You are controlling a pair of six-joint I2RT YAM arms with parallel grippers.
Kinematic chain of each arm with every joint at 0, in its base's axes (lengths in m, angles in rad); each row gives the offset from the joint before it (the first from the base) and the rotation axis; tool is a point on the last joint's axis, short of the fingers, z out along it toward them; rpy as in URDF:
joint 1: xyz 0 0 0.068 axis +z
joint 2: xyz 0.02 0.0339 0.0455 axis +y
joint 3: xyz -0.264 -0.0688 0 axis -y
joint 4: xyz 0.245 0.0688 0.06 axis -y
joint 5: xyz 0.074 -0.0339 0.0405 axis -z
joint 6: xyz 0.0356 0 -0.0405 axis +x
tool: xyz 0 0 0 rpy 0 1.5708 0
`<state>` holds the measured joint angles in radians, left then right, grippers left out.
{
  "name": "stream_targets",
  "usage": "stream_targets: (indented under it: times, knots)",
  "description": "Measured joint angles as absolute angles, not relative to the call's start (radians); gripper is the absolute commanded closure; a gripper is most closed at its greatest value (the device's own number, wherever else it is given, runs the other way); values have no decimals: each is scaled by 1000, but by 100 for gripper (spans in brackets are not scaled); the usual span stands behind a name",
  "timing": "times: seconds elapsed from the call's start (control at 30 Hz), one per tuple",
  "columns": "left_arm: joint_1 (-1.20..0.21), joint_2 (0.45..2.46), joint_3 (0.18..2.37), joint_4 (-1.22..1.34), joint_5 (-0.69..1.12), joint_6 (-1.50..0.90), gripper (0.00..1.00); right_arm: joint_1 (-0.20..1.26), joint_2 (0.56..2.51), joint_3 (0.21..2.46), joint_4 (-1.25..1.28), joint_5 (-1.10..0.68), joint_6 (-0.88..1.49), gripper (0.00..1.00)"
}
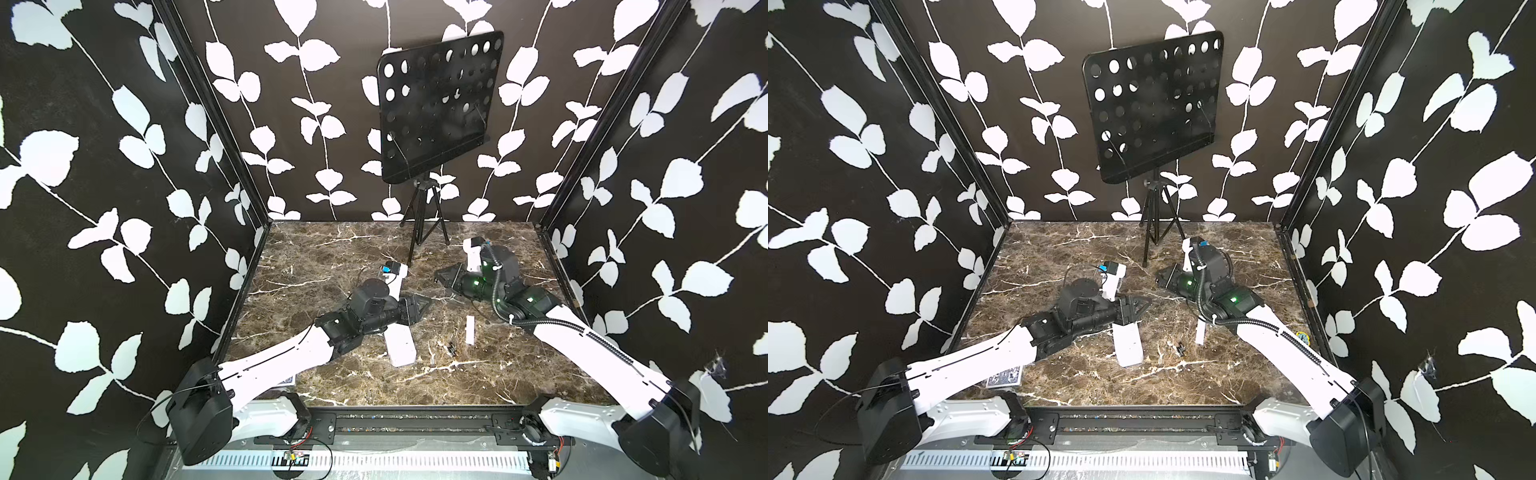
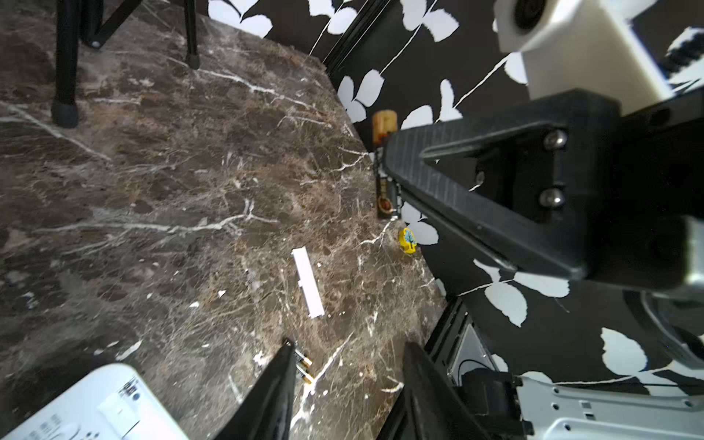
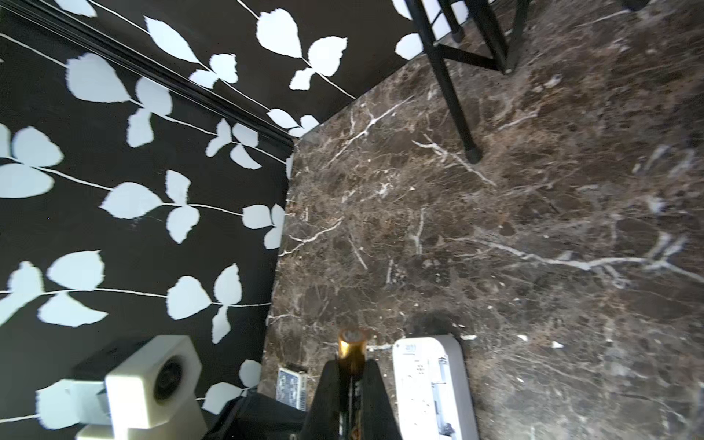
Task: Insert the battery into the alarm
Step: Pick up the battery at the center of the board.
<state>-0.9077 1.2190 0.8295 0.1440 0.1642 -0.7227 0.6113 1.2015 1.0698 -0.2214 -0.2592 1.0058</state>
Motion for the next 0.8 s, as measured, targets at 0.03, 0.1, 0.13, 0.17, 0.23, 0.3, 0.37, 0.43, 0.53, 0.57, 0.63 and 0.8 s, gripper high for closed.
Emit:
stream_targets:
  times: [0.03,0.1,0.13,0.17,0.23,0.3,0.37,0.43,0.53,0.57,0.63,0.8]
  knots:
    - [-908,1224,836,150,163,-716,57,613,1201,1071,-218,-266,1015,95]
    - [-908,1239,854,167,160,-699,57,621,1202,1076,-214,-276,1026,95]
    - [-908,1244,861,173,160,-693,57,625,1203,1077,-213,-280,1029,95]
    - [-908,1251,869,179,161,-687,57,631,1203,1077,-210,-284,1031,95]
    - [-908,1262,884,186,161,-675,61,641,1204,1077,-206,-289,1032,95]
    - [-908,1269,892,189,158,-666,65,651,1205,1077,-206,-292,1032,95]
    - [-908,1270,894,191,150,-661,70,659,1205,1077,-206,-293,1032,95]
    - [-908,1270,894,192,137,-656,73,663,1205,1077,-206,-293,1031,95]
    - [-908,1270,894,192,121,-652,76,667,1205,1077,-207,-293,1027,95]
    - [-908,1270,894,191,113,-650,77,668,1205,1077,-207,-293,1025,95]
    - [-908,1269,894,191,106,-649,79,670,1205,1077,-207,-293,1020,95]
    - [-908,1269,894,191,88,-642,80,675,1205,1077,-210,-294,1013,95]
